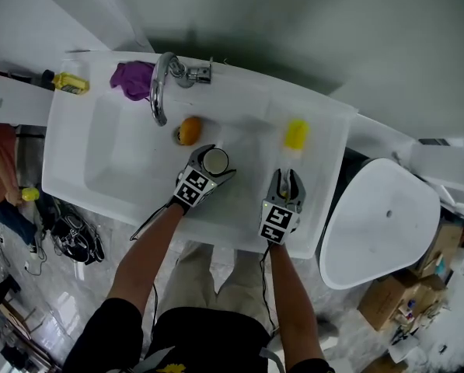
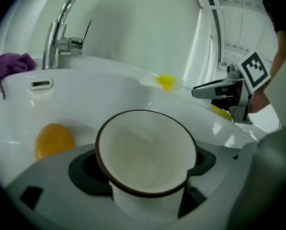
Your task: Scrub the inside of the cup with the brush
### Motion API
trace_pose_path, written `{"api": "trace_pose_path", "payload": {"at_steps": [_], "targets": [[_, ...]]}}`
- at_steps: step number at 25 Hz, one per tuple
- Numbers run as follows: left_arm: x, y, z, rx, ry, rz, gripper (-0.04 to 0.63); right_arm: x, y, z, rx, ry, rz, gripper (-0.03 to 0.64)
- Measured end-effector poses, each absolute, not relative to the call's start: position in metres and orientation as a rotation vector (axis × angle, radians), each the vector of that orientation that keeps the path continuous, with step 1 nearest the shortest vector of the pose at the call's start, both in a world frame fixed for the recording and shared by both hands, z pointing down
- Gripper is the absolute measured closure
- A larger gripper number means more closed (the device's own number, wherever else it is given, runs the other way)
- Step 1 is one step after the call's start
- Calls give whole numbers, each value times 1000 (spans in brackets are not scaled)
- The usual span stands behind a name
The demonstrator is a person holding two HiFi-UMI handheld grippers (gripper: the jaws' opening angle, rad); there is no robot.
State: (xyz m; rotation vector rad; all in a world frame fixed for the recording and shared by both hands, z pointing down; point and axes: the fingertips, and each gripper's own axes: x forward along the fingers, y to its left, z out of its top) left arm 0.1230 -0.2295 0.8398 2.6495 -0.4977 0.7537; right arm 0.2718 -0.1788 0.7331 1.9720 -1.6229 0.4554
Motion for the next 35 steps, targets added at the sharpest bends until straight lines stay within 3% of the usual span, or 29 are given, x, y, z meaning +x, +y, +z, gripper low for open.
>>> {"api": "trace_pose_path", "payload": {"at_steps": [3,8,17,27,35], "targets": [[119,-221,817,2672,-469,756,155,273,-178,728,1953,-1607,373,542],[93,-208,774,2701,-448,761,155,244,-166,701,1774,-1671,271,546],[41,-216,740,2752,-503,894,155,150,-163,574,1338,-1971,558,549],[-13,-178,677,2952,-574,992,155,51,-64,526,953,-2089,1370,551],[10,-156,661,3153,-434,1127,155,12,-60,544,831,-1934,1625,551]]}}
